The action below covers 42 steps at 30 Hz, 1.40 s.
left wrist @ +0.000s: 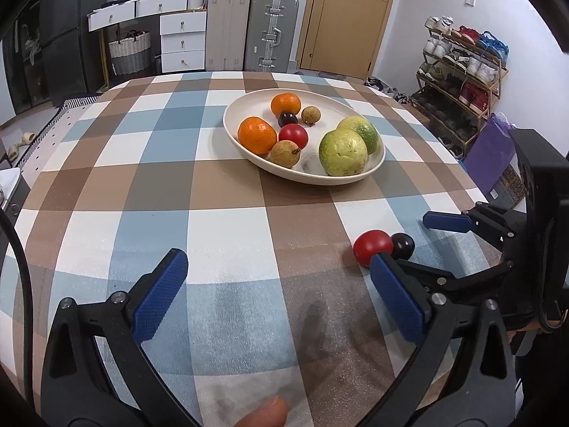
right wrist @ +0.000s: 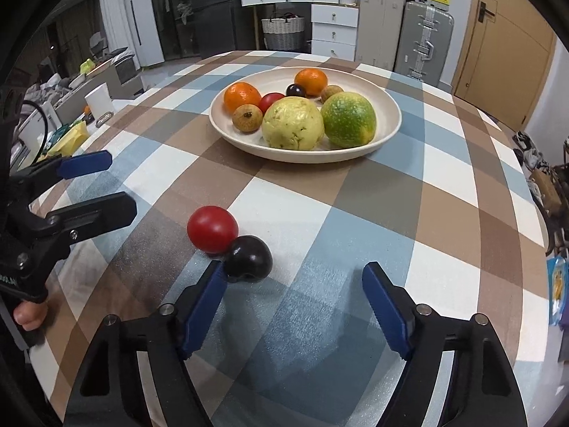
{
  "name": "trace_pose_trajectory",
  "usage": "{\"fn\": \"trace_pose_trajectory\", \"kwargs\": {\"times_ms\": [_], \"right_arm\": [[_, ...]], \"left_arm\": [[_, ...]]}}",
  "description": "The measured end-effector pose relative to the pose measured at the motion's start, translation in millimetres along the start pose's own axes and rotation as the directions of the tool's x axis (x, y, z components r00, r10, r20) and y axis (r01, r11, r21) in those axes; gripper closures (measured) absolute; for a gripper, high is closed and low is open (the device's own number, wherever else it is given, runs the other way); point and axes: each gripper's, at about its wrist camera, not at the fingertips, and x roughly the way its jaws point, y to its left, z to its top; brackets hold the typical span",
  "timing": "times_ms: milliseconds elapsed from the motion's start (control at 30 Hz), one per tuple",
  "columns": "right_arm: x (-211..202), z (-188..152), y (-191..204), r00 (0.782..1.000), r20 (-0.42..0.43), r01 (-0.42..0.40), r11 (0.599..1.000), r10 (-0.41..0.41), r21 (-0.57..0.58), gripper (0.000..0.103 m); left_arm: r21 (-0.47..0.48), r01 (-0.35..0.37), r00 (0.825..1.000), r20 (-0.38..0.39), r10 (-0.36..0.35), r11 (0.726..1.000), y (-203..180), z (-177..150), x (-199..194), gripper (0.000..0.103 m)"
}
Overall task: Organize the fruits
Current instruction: 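Grasp the dark plum with the right tool while the left tool grasps the red tomato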
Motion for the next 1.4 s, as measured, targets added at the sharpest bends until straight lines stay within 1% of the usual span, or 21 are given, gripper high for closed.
{"fn": "trace_pose_trajectory", "kwargs": {"times_ms": [67,300,400,567,667,733,833,967,1100,1300,1400], "right_arm": [[1,0,2,1.000,0.005,0.001,1.000,0.000,-0.025,0.026],[0,0,3,0.999,0.027,-0.036,0.998,0.038,-0.050,0.038],[0,0,5,0.998,0.032,-0.049,0.996,0.051,-0.069,0.045],[1,3,9,0.996,0.032,-0.076,0.992,0.080,-0.101,0.052],[0,2,14,0.995,0.038,-0.088,0.988,0.093,-0.124,0.059],[0,1,17,0.994,0.042,-0.091,0.986,0.097,-0.137,0.069],[-1,0,17,0.994,0.049,-0.090,0.987,0.097,-0.135,0.075],[-2,-1,15,0.993,0.047,-0.102,0.987,0.109,-0.122,0.076],[-7,-4,12,0.992,0.056,-0.104,0.988,0.111,-0.109,0.076],[-18,-9,1,0.992,0.085,-0.085,0.995,0.089,-0.052,0.076],[-24,-13,-6,0.993,0.096,-0.072,0.997,0.073,-0.013,0.076]], "left_arm": [[0.000,0.001,1.000,-0.003,-0.001,1.000,-1,1,2,0.001],[0.009,0.000,1.000,-0.011,0.000,1.000,-5,0,7,0.001],[0.015,0.000,1.000,-0.017,0.000,1.000,-7,2,10,0.001],[0.012,0.001,1.000,-0.015,-0.001,1.000,-6,3,11,0.001],[0.012,-0.001,1.000,-0.017,0.002,1.000,-4,2,12,0.001],[0.013,0.000,1.000,-0.019,0.000,1.000,-3,2,12,0.001],[0.012,0.001,1.000,-0.017,-0.001,1.000,-2,3,11,0.001],[0.008,0.013,1.000,-0.013,-0.013,1.000,-3,4,10,0.001],[0.017,0.027,0.999,-0.028,-0.027,0.999,-8,4,13,0.001],[0.040,0.046,0.998,-0.037,-0.044,0.998,-20,3,16,0.001],[0.055,0.046,0.997,-0.059,-0.043,0.997,-28,4,21,0.001]]}}
